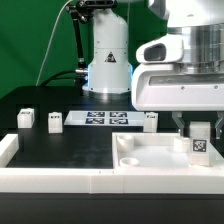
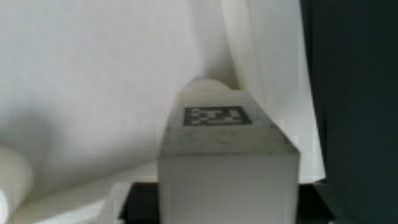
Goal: Assemble one leg
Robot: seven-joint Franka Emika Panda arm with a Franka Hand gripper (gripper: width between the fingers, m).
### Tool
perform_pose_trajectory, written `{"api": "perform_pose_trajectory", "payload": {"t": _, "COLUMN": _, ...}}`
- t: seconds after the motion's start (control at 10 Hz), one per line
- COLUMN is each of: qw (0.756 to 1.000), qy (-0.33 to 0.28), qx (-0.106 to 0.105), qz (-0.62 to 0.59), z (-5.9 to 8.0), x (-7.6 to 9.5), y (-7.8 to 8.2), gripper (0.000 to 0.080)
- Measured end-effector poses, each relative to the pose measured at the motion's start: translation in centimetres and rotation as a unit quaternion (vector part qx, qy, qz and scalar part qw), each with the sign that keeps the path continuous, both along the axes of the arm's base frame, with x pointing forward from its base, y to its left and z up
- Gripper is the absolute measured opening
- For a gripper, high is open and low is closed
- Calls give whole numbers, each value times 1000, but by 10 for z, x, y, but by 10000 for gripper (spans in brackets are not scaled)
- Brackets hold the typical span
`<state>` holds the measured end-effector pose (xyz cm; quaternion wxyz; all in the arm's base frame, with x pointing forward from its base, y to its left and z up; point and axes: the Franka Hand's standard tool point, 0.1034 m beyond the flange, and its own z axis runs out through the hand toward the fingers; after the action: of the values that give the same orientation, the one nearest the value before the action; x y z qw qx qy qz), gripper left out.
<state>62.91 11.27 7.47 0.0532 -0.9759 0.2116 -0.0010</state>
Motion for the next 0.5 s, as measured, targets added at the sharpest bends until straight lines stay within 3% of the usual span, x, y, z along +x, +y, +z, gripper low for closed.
{"api": "perform_pose_trajectory", "payload": {"t": 0.5, "qw": 958, "qy": 22, "qx": 18, "qz": -286, "z": -1, "x": -2, "y": -4, "gripper": 292}}
